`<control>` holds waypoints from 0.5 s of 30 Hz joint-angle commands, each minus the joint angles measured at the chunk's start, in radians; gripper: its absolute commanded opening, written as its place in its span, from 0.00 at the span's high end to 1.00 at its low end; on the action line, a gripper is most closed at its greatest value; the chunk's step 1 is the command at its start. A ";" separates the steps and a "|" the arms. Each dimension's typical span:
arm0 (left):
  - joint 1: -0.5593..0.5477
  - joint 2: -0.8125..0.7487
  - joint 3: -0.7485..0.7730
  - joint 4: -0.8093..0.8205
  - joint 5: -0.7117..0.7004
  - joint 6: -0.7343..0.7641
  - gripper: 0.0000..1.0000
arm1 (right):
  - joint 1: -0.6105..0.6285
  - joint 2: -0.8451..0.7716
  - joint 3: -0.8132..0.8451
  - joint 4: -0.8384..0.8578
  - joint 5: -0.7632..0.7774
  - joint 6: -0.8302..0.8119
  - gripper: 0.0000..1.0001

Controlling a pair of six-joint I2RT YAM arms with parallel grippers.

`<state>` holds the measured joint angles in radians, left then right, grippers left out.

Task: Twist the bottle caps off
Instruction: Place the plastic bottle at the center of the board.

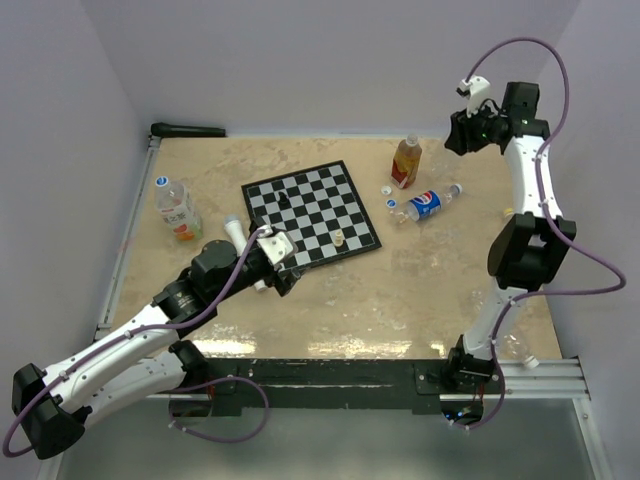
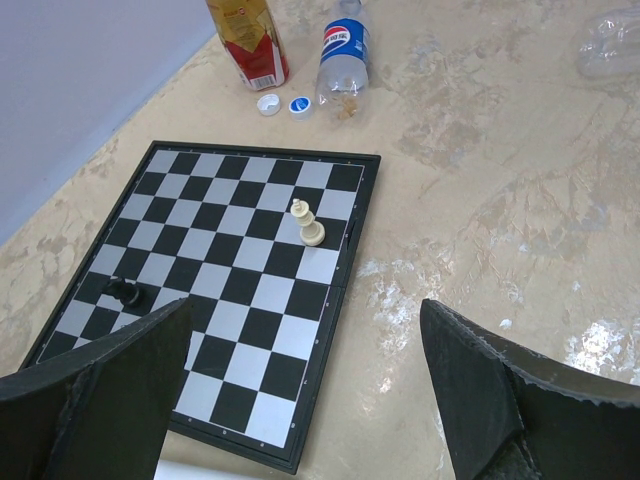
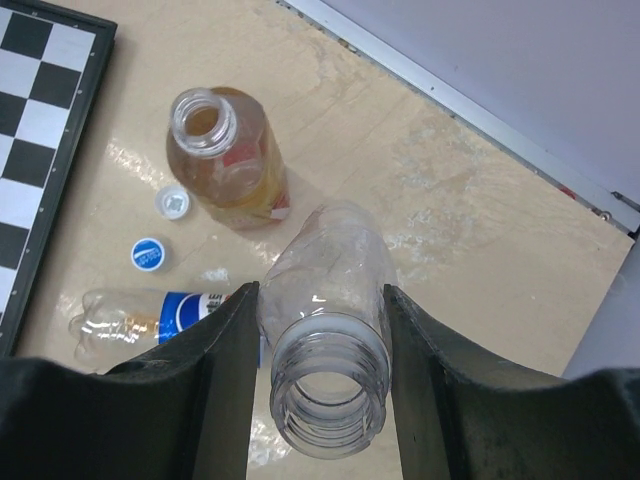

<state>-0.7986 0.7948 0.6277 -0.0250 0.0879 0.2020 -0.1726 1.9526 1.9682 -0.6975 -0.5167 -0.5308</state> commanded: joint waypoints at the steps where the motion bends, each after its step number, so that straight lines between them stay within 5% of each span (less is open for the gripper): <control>1: 0.004 -0.006 0.021 0.028 -0.007 0.010 0.00 | 0.002 0.092 0.129 -0.014 -0.031 0.038 0.82; 15: 0.007 0.004 0.021 0.028 -0.004 0.011 0.00 | 0.047 0.223 0.185 -0.082 0.023 0.012 0.68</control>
<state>-0.7986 0.7994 0.6277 -0.0254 0.0883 0.2024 -0.1364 2.1708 2.1029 -0.7464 -0.5087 -0.5159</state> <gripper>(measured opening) 0.997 0.495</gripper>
